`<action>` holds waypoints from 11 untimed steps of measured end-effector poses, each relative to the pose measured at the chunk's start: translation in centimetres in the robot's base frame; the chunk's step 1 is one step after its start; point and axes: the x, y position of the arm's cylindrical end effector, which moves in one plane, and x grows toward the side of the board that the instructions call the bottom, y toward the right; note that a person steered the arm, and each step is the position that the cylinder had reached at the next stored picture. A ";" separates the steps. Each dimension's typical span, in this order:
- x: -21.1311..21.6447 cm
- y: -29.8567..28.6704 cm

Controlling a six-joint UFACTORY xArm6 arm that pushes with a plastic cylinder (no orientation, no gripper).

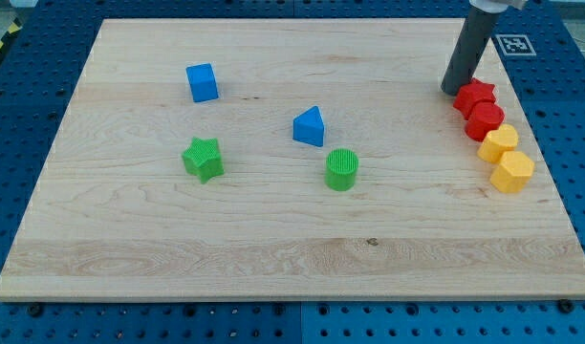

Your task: Move the arm to the top side of the green circle

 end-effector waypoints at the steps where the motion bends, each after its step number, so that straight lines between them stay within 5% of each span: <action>1: 0.5 -3.2; 3: 1.4 -6.7; 7: 9.6 -10.7; 11: 10.9 -15.0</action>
